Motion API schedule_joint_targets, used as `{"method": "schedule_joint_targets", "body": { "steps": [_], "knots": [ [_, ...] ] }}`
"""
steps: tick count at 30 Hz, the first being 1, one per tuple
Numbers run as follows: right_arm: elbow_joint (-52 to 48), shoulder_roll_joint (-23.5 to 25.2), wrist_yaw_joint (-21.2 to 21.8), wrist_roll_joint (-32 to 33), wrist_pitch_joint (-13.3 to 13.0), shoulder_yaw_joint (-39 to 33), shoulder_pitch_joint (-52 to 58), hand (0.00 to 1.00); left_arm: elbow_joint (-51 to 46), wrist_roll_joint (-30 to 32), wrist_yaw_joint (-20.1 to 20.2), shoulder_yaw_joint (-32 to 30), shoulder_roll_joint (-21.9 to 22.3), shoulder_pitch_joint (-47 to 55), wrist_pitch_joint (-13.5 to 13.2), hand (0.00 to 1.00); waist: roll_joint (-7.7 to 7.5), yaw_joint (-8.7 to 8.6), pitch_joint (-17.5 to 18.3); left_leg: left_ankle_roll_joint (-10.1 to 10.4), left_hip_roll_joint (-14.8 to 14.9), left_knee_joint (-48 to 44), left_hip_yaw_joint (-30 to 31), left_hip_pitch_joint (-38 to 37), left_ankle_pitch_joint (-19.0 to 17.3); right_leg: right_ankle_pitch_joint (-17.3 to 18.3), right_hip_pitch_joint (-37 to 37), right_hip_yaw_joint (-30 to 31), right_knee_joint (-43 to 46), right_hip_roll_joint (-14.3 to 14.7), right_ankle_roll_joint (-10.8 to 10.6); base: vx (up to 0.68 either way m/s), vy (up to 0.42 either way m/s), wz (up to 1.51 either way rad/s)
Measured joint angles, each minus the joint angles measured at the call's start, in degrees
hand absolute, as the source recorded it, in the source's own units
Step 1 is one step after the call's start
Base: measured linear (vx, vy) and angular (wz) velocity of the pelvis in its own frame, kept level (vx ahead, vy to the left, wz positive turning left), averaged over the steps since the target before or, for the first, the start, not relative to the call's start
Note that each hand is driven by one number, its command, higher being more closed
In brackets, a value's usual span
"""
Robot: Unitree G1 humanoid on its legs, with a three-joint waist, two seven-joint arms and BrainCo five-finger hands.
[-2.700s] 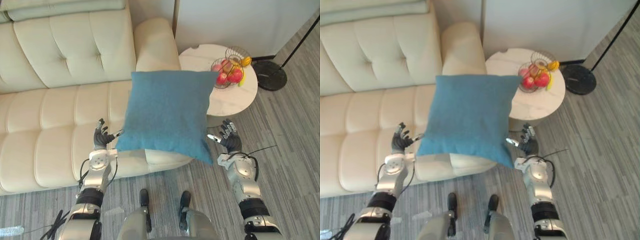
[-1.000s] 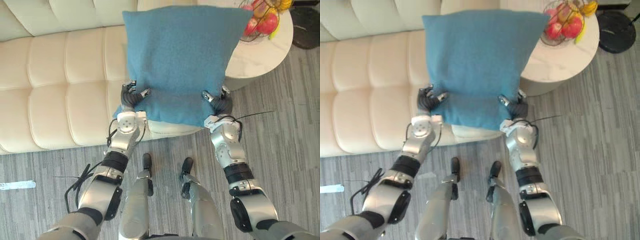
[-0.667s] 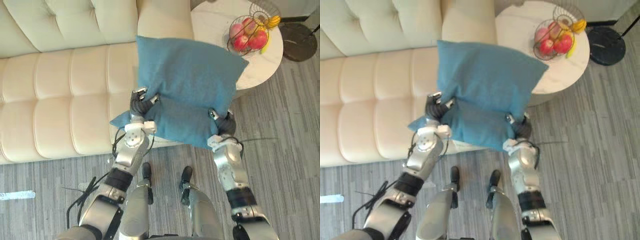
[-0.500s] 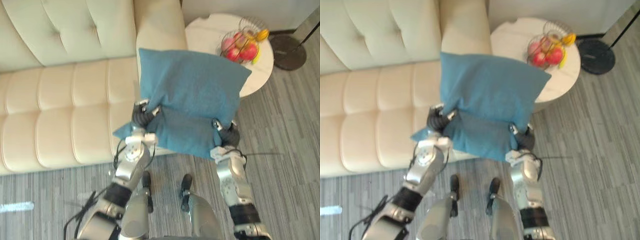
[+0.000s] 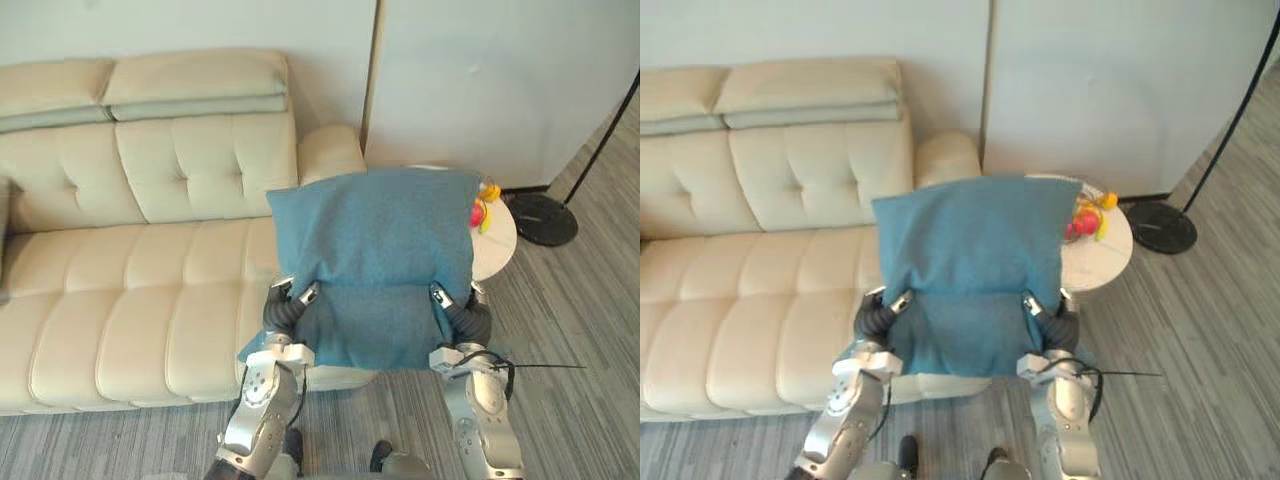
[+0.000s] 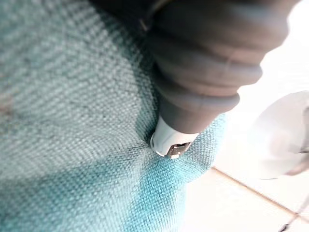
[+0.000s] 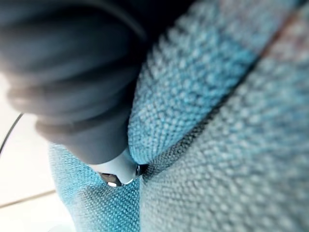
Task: Pick up cushions and gather them together orderly.
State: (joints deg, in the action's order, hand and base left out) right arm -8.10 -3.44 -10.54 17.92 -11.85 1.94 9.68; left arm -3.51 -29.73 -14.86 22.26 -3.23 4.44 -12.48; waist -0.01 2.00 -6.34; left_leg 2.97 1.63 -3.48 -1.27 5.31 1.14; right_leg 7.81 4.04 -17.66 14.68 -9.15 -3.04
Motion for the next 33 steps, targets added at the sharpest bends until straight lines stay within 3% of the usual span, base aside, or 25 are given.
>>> {"method": "schedule_joint_targets", "body": {
  "steps": [2, 3, 6, 9, 10, 12, 14, 17, 19, 20, 21, 23, 24, 26, 28, 30, 31, 32, 33],
  "knots": [
    [-1.5, -0.1, -1.2, 0.0, -0.7, 0.4, -0.1, 1.00, -2.0, -0.2, 0.0, 0.2, 0.0, 0.2, -0.2, 1.00, 0.19, 0.02, 0.1, 0.6, 0.0, -2.5, 2.7, 3.6, -0.2, 1.0, 0.4, -3.9, 1.5, -0.2, 0.8, -0.12, -0.055, 0.93],
    [-2.2, -0.1, -1.4, -0.1, -0.7, 0.4, -0.1, 1.00, -2.9, -0.3, 0.0, 0.2, 0.0, 0.3, -0.3, 1.00, 0.47, 0.27, 0.3, 0.3, 1.1, -2.8, 1.3, 4.6, -1.9, 1.0, 0.7, -5.6, 1.6, -0.1, 1.0, -0.14, -0.066, 1.03],
    [-2.5, -0.1, -2.3, -1.5, -1.3, 0.3, -2.2, 1.00, -4.4, -0.3, 0.0, 0.5, 0.1, 0.3, -1.3, 1.00, 0.93, 0.98, 1.1, -2.5, 6.8, -9.1, -11.0, 9.8, -4.9, 0.1, 1.9, -11.1, 0.3, -1.6, 2.3, -0.11, 0.023, 0.80],
    [-2.2, -0.2, -3.1, -2.3, -1.3, 0.3, -3.0, 1.00, -3.7, -0.9, 0.0, 0.7, 0.1, 0.3, -2.0, 1.00, 1.95, 1.11, 1.7, -5.9, 11.4, -20.6, -17.8, 11.5, -5.9, 0.0, 1.6, -13.9, 1.3, -2.9, 1.9, -0.04, 0.086, 0.54],
    [-2.0, -0.3, -3.1, -2.3, -1.3, 0.3, -3.2, 1.00, -3.3, -0.9, 0.0, 0.8, 0.1, 0.2, -2.1, 1.00, 2.77, 0.93, 2.3, -4.8, 11.2, -19.3, -18.2, 11.5, -6.6, -0.2, 1.8, -14.3, 1.4, -2.8, 1.1, -0.03, 0.180, 0.54],
    [2.2, -0.2, -3.1, -2.4, -1.5, 0.1, -5.2, 1.00, -1.1, -1.8, 0.2, 0.9, -1.1, -0.6, -2.4, 1.00, 1.98, -0.10, 2.5, -2.6, 7.9, -13.7, -18.0, 10.4, -5.7, -0.6, 1.9, -14.6, -0.1, -4.2, -0.5, -0.04, 0.183, 0.57],
    [4.9, 0.0, -3.1, -3.7, -1.5, -0.4, -5.3, 1.00, 0.8, -2.0, 0.3, 1.6, -1.7, -0.6, -2.2, 1.00, 1.48, -0.78, 2.7, -3.0, 4.8, -10.9, -15.9, 10.8, -4.7, -1.2, 1.7, -13.2, -1.9, -4.8, -1.4, -0.03, 0.146, 0.73],
    [9.3, 0.3, -2.9, -4.4, -0.5, -1.1, -5.4, 1.00, 3.8, -2.0, 0.7, 2.3, -2.8, -0.3, -1.1, 1.00, 0.67, -0.56, 2.3, -4.2, 1.1, -11.9, -14.4, 10.6, -5.6, 0.1, 1.3, -13.6, 1.4, -8.7, -2.1, 0.04, 0.217, 0.56],
    [11.3, 0.7, -2.9, -4.4, 0.1, -1.1, -5.5, 1.00, 4.5, -2.0, 1.0, 2.3, -3.2, -0.2, -0.3, 1.00, 0.50, -0.53, 2.0, -5.6, -0.5, -13.2, -13.7, 10.3, -7.5, 1.4, 2.3, -11.1, 6.8, -10.3, 2.8, 0.10, 0.180, 0.28],
    [12.0, 0.8, -2.9, -4.4, 0.9, -1.2, -5.5, 1.00, 4.5, -2.0, 1.1, 2.3, -3.3, -0.1, 0.1, 1.00, 0.13, -0.74, 1.5, -6.6, -1.3, -13.2, -13.1, 9.1, -8.3, -0.2, 5.3, -3.8, 13.4, -10.7, 5.5, 0.09, 0.155, 0.30],
    [12.2, 1.2, -2.9, -4.4, 1.2, -1.3, -5.3, 1.00, 4.5, -2.0, 1.1, 2.3, -3.5, 0.0, 0.3, 1.00, -0.16, -1.42, 1.1, -7.1, -1.7, -12.8, -12.1, 7.7, -8.6, -0.3, 7.3, 1.3, 17.5, -10.1, 5.1, 0.12, 0.161, 0.46],
    [11.6, 1.4, -2.8, -4.4, 1.2, -1.2, -5.0, 1.00, 4.4, -1.9, 1.4, 2.4, -3.9, 0.3, 0.4, 1.00, -1.01, -2.25, 1.0, -7.1, -1.8, -9.6, -10.3, 5.2, -8.8, 3.7, 9.5, 9.4, 19.7, -3.9, -0.6, 0.14, 0.061, 0.43],
    [11.0, 1.2, -2.7, -4.4, 1.1, -1.3, -5.0, 1.00, 4.1, -1.9, 1.4, 2.4, -3.9, 0.3, 0.3, 1.00, -1.29, -2.24, 0.9, -7.1, -2.0, -8.4, -10.0, 4.5, -8.8, 4.5, 10.6, 10.3, 19.7, -2.3, -1.2, 0.18, 0.006, 0.29],
    [7.6, 1.1, -2.0, -4.4, 1.0, -2.8, -4.6, 1.00, 2.0, -1.8, 1.6, 3.5, -3.9, 0.0, 0.3, 1.00, -1.54, -2.46, 1.0, -7.3, -3.9, -5.3, -6.1, 2.9, -6.9, 6.1, 14.1, 10.9, 18.5, 3.3, -0.7, 0.20, 0.005, 0.42],
    [4.5, 1.0, -2.0, -4.4, 0.8, -4.4, -2.6, 1.00, 1.5, -1.7, 1.6, 5.1, -3.6, -0.8, 0.3, 1.00, -1.51, -3.64, 1.1, -6.9, -6.0, -4.8, -2.6, 1.1, -7.5, 6.2, 14.1, 14.0, 15.9, 6.0, 0.4, 0.26, -0.043, 1.11],
    [1.1, 1.1, -2.0, -4.4, 0.3, -5.5, 0.9, 1.00, 0.6, -1.2, 2.4, 6.1, -2.4, -0.8, 0.2, 1.00, -1.63, -4.78, 1.3, -6.4, -7.8, -9.3, 0.4, 1.0, -10.1, 4.0, 11.9, 14.4, 11.4, 5.8, 3.1, 0.39, -0.111, 1.38],
    [-0.6, 0.6, -2.1, -4.4, 0.2, -6.4, 2.5, 1.00, 0.7, -1.1, 2.9, 6.6, -0.9, -0.6, 0.3, 1.00, 0.37, -4.83, 2.0, -4.2, -6.7, -17.2, 1.4, 3.8, -14.1, 4.1, 10.0, 11.1, 9.9, 5.8, 4.4, 0.43, -0.096, 0.97],
    [-1.6, 0.7, -2.3, -4.4, 0.2, -6.5, 3.0, 1.00, 0.6, -1.1, 3.3, 6.7, -0.4, -0.5, 0.2, 1.00, 1.59, -4.58, 2.4, -1.3, -4.2, -25.6, -2.3, 7.2, -15.3, 4.1, 8.0, 9.9, 8.5, 6.7, 4.6, 0.37, -0.076, 0.70],
    [-2.1, 0.7, -2.4, -4.4, 0.5, -6.5, 3.0, 1.00, 0.6, -1.1, 3.4, 6.6, -0.3, -0.4, 0.2, 1.00, 1.86, -4.25, 2.3, -1.0, -2.5, -30.4, -4.7, 8.3, -15.1, 4.1, 6.5, 10.0, 7.5, 7.3, 4.6, 0.71, -0.094, 0.09]
  ]
}}
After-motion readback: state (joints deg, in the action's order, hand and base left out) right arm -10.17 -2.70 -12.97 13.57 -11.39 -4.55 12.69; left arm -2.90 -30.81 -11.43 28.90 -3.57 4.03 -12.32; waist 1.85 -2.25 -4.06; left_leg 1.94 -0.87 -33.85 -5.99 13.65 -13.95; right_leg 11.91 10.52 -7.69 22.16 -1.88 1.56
